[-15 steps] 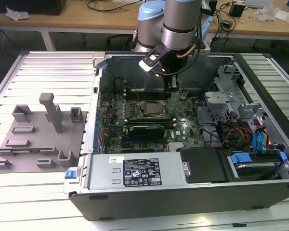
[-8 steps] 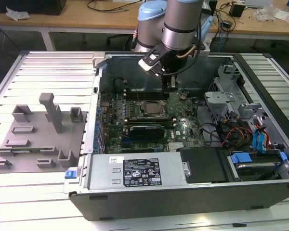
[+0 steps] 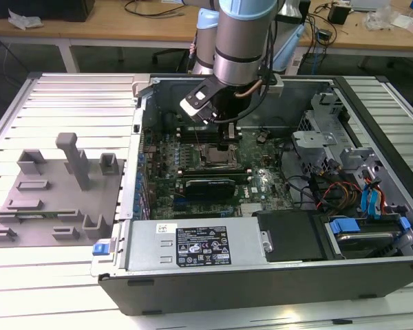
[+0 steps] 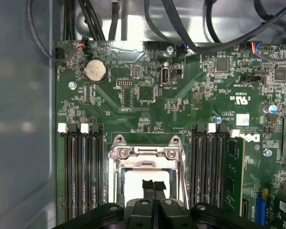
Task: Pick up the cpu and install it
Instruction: 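Close the cpu cover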
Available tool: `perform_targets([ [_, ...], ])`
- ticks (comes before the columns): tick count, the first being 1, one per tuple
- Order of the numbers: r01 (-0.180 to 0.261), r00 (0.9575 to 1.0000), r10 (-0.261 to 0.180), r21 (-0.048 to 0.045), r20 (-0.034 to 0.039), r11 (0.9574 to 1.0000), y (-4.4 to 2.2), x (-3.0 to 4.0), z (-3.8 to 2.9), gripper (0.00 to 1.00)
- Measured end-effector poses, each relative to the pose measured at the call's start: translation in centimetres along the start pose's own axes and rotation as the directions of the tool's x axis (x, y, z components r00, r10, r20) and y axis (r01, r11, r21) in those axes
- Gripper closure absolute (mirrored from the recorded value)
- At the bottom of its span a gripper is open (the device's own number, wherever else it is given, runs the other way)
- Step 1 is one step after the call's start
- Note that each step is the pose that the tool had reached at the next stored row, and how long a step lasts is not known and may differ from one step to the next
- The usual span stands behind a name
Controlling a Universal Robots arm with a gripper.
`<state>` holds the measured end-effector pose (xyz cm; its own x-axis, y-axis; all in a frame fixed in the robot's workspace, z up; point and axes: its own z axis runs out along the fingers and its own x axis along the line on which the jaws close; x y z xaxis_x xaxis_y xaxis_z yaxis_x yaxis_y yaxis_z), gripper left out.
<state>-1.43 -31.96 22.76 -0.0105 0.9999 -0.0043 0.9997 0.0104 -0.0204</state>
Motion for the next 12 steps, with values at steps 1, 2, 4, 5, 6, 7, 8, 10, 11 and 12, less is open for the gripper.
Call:
perform_targets([
  [1,0.0,1.0,0.0,0.0,0.0001,1.0,0.0,0.0,0.0,0.89],
  [2,0.0,1.0,0.0,0.0,0.0002,1.0,0.0,0.0,0.0,0.89],
  [4,0.002,1.0,-0.002,0.0,0.0004,1.0,0.0,0.0,0.0,0.89],
  [5,0.008,1.0,-0.008,-0.0001,0.0005,1.0,0.0,0.0,0.0,0.89],
  [6,0.016,0.9999,-0.016,-0.0001,0.0007,0.9999,0.0,0.0,0.0,0.89],
  [7,0.026,0.9997,-0.026,-0.0001,0.0009,0.9997,0.0,0.0,0.0,0.89],
  [8,0.039,0.9992,-0.039,-0.0002,0.0011,0.9992,0.0,0.0,0.0,0.89],
  [10,0.069,0.9976,-0.069,-0.0003,0.0018,0.9976,0.0,0.0,0.0,0.89],
  [11,0.086,0.9963,-0.086,-0.0003,0.0021,0.9963,0.0,0.0,0.0,0.89],
  [12,0.105,0.9944,-0.105,-0.0004,0.0026,0.9944,0.0,0.0,0.0,0.89],
])
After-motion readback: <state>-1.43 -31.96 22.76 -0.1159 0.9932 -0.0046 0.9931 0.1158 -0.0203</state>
